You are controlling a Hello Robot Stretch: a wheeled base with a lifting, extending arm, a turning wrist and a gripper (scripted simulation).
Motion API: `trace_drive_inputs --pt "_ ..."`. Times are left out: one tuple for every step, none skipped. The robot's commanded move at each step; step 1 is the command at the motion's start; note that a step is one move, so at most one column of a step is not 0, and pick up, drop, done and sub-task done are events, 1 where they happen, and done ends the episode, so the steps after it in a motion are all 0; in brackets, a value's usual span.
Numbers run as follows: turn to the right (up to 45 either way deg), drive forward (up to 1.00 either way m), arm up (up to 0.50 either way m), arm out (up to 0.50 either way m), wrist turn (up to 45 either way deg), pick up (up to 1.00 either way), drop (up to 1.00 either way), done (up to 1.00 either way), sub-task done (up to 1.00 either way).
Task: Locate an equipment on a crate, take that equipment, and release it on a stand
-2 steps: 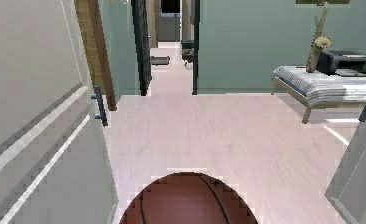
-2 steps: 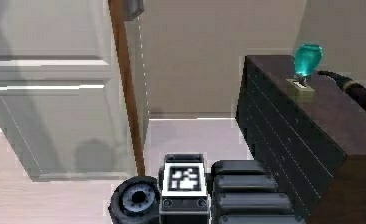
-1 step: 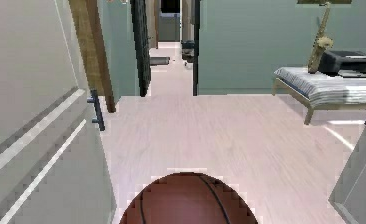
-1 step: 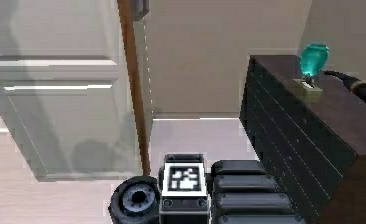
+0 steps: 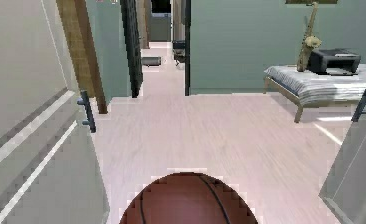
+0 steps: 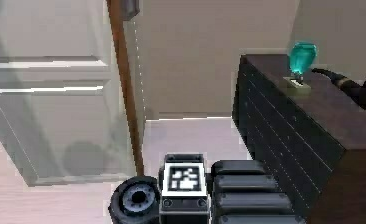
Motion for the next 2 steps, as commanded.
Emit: trace_drive_inputs --pt "45.0 0.0 0.0 0.0 0.0 0.0 0.0 0.0 0.0" --pt "45.0 0.0 0.0 0.0 0.0 0.0 0.0 0.0 0.0"
